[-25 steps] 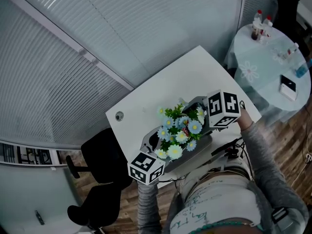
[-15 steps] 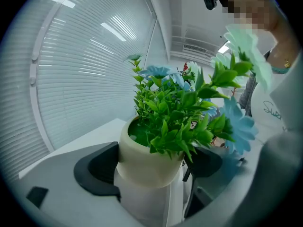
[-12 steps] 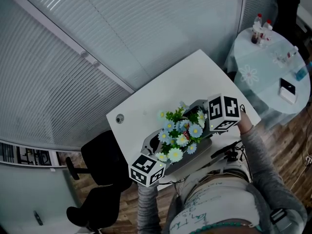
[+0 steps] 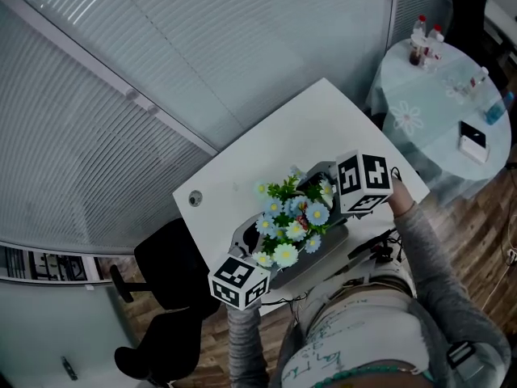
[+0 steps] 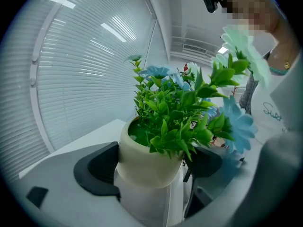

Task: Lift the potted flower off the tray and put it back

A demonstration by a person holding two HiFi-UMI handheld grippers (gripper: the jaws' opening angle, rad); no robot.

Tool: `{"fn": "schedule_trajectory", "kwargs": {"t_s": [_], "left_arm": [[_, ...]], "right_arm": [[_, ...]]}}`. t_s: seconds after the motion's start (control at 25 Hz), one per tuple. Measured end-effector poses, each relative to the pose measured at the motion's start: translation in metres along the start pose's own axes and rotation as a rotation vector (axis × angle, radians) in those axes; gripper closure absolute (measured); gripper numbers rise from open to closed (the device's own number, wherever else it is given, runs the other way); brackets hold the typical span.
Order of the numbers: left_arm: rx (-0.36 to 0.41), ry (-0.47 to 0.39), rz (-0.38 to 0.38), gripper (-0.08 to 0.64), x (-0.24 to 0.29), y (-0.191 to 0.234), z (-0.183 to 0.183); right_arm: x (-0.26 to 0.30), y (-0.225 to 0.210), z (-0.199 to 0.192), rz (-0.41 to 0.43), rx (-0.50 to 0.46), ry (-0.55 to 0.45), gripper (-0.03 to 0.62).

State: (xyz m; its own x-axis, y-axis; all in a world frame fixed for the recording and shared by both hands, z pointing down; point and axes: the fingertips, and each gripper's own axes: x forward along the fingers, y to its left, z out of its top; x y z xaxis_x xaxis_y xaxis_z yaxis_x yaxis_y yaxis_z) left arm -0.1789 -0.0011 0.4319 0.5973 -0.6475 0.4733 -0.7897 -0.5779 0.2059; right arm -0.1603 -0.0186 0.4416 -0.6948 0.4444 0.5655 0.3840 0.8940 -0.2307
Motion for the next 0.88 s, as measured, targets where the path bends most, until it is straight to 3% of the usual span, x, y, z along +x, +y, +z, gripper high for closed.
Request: {"fn": "schedule_trajectory", "kwargs": {"t_s": [0.88], "left_arm": [[0.004, 0.014, 0.006, 0.117, 0.0085, -0.0043, 0.0026]], "right_arm": [[-0.007, -0.0005, -0.0055, 0.004, -0.014, 0.013, 0.195]]}}
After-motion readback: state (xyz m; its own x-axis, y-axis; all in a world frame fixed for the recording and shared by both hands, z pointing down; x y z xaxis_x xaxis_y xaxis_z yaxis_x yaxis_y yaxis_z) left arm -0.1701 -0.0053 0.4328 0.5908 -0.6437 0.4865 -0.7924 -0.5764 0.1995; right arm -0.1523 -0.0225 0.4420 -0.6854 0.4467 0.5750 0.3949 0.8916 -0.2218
